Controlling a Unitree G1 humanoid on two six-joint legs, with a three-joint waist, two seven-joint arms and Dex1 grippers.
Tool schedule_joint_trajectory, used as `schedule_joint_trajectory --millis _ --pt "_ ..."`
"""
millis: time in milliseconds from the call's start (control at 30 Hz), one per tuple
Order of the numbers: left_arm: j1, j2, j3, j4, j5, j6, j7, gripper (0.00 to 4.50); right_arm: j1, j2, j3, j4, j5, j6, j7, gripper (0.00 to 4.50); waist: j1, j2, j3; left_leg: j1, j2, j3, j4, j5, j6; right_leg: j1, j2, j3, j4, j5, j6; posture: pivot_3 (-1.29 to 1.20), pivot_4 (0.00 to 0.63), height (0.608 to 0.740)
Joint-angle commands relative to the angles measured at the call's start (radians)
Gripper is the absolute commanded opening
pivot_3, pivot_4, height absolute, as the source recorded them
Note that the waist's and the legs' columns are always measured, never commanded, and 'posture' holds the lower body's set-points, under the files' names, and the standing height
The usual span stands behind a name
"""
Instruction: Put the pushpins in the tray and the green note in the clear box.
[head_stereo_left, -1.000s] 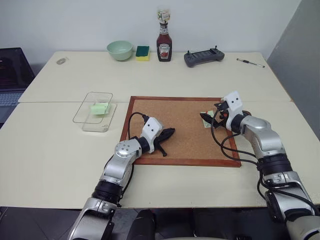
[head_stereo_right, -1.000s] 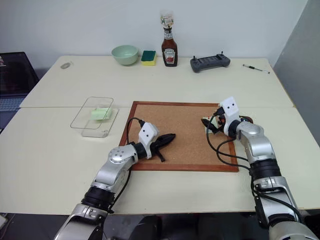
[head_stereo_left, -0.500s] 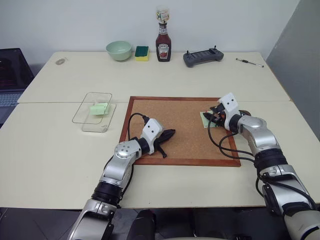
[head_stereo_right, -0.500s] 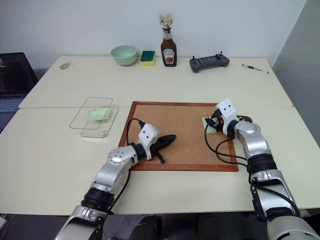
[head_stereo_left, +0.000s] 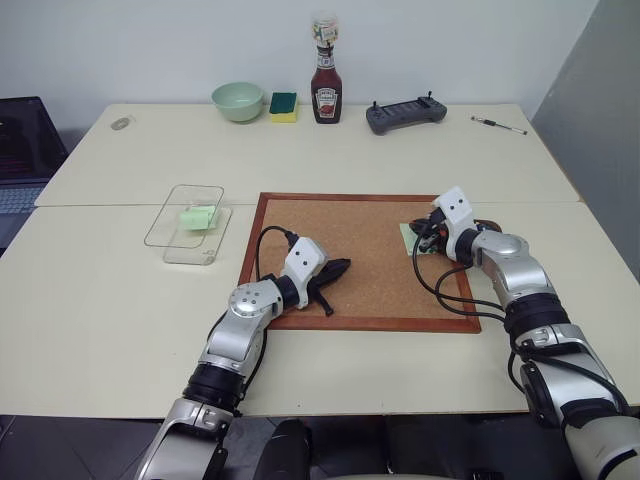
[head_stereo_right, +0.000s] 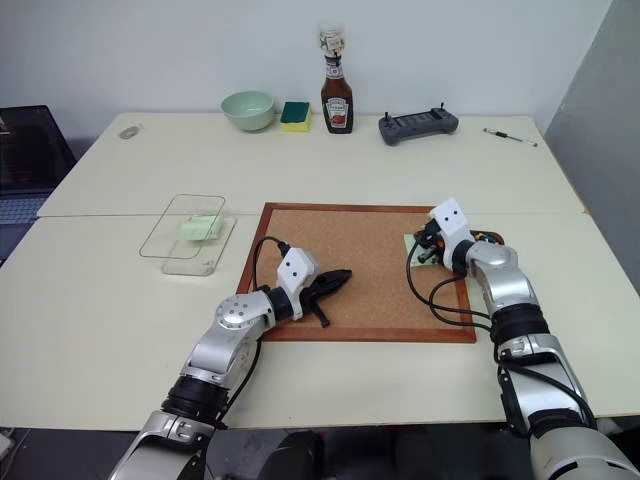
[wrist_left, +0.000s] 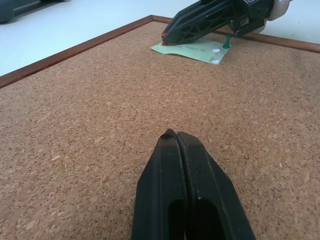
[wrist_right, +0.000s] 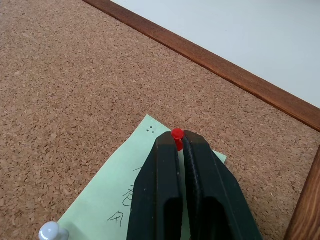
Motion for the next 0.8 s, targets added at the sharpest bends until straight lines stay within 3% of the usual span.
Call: schedule_joint_trajectory --millis 33,533,800 --pt "0.029 0.004 -0.019 0.008 0.014 0.016 -0.008 0.0 -0.028 -0.007 -0.035 -0.058 0.025 0.0 0.007 0.02 -0.001 0.0 0.0 0.0 0.0 0.0 0.0 0.0 0.0 0.0 0.0 0.0 0.0 0.0 0.0 0.0 0.15 0.74" --pt "0.052 0.01 -0.042 0.004 0.042 0.032 -0.004 0.0 0.026 0.003 -0.052 -0.227 0.066 0.037 0.01 0.02 -0.005 0.002 -0.001 0.0 0.0 0.0 0.0 0.0 0.0 0.0 0.0 0.0 0.0 0.0 0.0 0.0 0.15 0.74" --pt "0.065 0.013 -0.041 -0.01 0.046 0.036 -0.006 0.0 0.07 -0.106 -0.132 -0.328 0.088 0.128 -0.011 0.02 -0.005 0.003 -0.001 0.0 0.0 0.0 0.0 0.0 0.0 0.0 0.0 0.0 0.0 0.0 0.0 0.0 0.15 0.74"
